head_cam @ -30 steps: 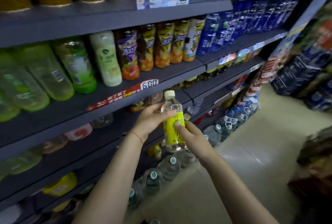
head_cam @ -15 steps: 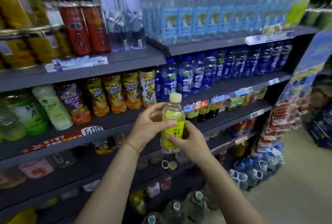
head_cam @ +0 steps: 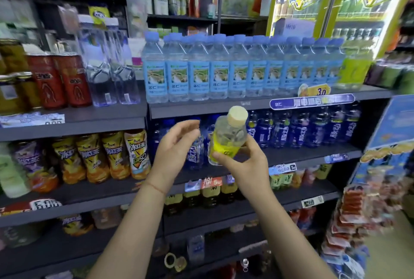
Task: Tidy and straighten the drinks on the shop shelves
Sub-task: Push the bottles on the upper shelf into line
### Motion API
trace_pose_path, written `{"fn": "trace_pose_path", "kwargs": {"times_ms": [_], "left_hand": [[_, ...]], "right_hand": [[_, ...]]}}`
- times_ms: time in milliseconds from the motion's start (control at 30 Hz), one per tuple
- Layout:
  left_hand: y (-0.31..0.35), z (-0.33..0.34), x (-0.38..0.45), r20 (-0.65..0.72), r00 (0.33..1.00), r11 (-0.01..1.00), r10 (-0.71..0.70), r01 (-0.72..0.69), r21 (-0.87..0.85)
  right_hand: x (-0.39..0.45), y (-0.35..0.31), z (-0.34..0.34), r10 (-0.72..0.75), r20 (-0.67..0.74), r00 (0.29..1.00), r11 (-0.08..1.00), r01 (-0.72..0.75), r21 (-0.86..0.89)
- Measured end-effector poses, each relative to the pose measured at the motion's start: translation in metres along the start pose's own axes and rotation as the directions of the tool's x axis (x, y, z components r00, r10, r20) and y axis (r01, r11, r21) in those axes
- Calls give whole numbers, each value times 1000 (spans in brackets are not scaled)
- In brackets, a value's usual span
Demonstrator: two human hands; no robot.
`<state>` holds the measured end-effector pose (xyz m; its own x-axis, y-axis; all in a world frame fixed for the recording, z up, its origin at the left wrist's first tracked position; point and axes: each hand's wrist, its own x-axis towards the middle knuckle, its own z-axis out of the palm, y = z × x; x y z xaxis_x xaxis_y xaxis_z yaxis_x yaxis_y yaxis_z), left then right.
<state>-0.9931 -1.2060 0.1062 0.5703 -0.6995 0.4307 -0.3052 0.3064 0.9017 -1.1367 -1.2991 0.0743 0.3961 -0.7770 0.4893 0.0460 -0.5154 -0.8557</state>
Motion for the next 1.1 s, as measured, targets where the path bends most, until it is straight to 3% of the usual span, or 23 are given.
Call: {"fn": "trace_pose_path", "kwargs": {"times_ms": [200, 300, 567, 900, 1100], "left_hand": [[-34, 78, 61, -127, 957, 947, 261, -229, 224], [-42, 123, 86, -31, 913, 853, 407, -368, 370], [-34, 221, 135, 66, 848, 753, 526, -501, 427], [-31, 423, 178, -28, 712, 574, 702, -542, 613], [-33, 532, 222, -12, 665, 374, 746, -404, 835]], "right_hand": [[55, 35, -64, -36, -15, 999, 998, 35, -53], [84, 47, -91, -17, -73, 997, 999, 15, -29], [151, 71, -163, -51, -116, 992, 998, 55, 28], [247, 137, -334, -152, -23, 988, 975, 154, 161], [319, 178, -439, -228, -5, 974, 951, 224, 214]]}}
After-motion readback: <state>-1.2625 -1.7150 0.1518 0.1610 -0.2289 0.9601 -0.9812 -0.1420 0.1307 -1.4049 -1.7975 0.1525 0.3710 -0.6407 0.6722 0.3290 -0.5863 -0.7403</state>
